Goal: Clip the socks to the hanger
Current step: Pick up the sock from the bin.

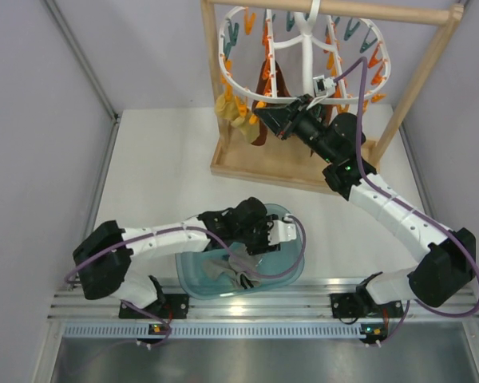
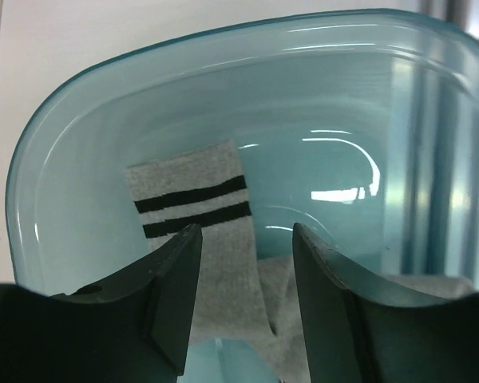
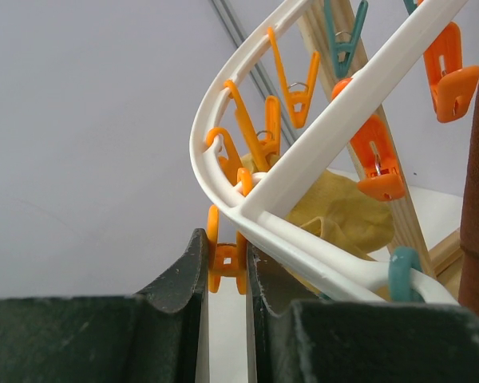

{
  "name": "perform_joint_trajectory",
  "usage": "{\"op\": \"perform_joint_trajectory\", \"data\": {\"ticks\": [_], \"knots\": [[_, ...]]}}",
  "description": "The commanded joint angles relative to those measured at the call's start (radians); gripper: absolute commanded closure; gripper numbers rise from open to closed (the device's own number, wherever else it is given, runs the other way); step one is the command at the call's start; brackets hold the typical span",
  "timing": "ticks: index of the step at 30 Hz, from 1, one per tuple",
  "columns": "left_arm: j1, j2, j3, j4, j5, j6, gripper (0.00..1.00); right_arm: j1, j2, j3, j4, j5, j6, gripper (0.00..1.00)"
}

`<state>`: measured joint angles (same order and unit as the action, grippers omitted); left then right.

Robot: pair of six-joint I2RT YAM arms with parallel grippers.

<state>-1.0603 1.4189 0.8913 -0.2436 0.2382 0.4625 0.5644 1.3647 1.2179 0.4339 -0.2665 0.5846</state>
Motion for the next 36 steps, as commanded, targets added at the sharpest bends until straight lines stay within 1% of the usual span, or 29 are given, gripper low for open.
{"op": "perform_joint_trajectory", "data": {"ticks": [1, 4, 9, 12, 14, 17, 18, 19, 20, 21, 23, 24, 26, 27, 30, 31, 34, 36], "knots": [[-0.001, 0.064, -0.006, 0.187, -0.103, -0.042, 0.46, -0.009, -0.009, 0.031, 0.042, 0.016, -0.006, 1.0], [-0.001, 0.121, -0.003, 0.208, -0.123, -0.007, 0.46, -0.011, -0.009, 0.032, 0.042, 0.018, -0.002, 1.0], [0.011, 0.221, 0.035, 0.204, -0.151, -0.002, 0.46, -0.012, -0.012, 0.032, 0.042, 0.013, 0.001, 1.0], [0.025, 0.281, 0.058, 0.192, -0.135, 0.001, 0.47, -0.014, -0.01, 0.032, 0.039, 0.012, 0.001, 1.0], [0.049, 0.314, 0.073, 0.175, -0.097, -0.008, 0.49, -0.014, -0.012, 0.032, 0.037, 0.012, 0.001, 1.0], [0.066, 0.327, 0.089, 0.135, -0.035, -0.005, 0.59, -0.012, -0.015, 0.029, 0.034, 0.01, -0.002, 1.0], [0.068, 0.319, 0.087, 0.126, -0.013, 0.005, 0.69, -0.014, -0.016, 0.028, 0.034, 0.01, -0.002, 1.0], [0.068, 0.308, 0.083, 0.109, 0.007, 0.011, 0.73, -0.015, -0.016, 0.029, 0.032, 0.01, -0.002, 1.0], [0.066, 0.278, 0.077, 0.109, 0.035, 0.01, 0.79, -0.015, -0.018, 0.029, 0.032, 0.01, -0.003, 1.0], [0.066, 0.264, 0.072, 0.104, 0.048, 0.002, 0.86, -0.015, -0.019, 0.031, 0.032, 0.01, -0.003, 1.0], [0.066, 0.221, 0.075, 0.078, 0.076, -0.011, 0.96, -0.015, -0.019, 0.032, 0.029, 0.012, -0.003, 1.0], [0.066, 0.159, 0.074, 0.076, 0.087, -0.037, 1.0, -0.015, -0.019, 0.034, 0.028, 0.012, -0.003, 1.0], [0.06, 0.091, 0.072, 0.081, 0.082, -0.074, 1.0, -0.015, -0.021, 0.035, 0.026, 0.013, -0.005, 1.0], [0.059, 0.009, 0.074, 0.092, 0.052, -0.088, 1.0, -0.014, -0.021, 0.037, 0.025, 0.013, -0.006, 1.0], [0.053, -0.113, 0.072, 0.121, 0.03, -0.094, 1.0, -0.015, -0.019, 0.037, 0.028, 0.015, -0.011, 1.0], [0.052, -0.186, 0.067, 0.141, 0.02, -0.084, 1.0, -0.014, -0.019, 0.035, 0.031, 0.015, -0.012, 1.0], [0.052, -0.288, 0.049, 0.196, -0.014, -0.015, 1.0, -0.014, -0.019, 0.035, 0.04, 0.016, -0.009, 1.0], [0.052, -0.314, 0.055, 0.222, -0.042, 0.024, 1.0, -0.015, -0.019, 0.037, 0.042, 0.019, -0.009, 1.0]]}}
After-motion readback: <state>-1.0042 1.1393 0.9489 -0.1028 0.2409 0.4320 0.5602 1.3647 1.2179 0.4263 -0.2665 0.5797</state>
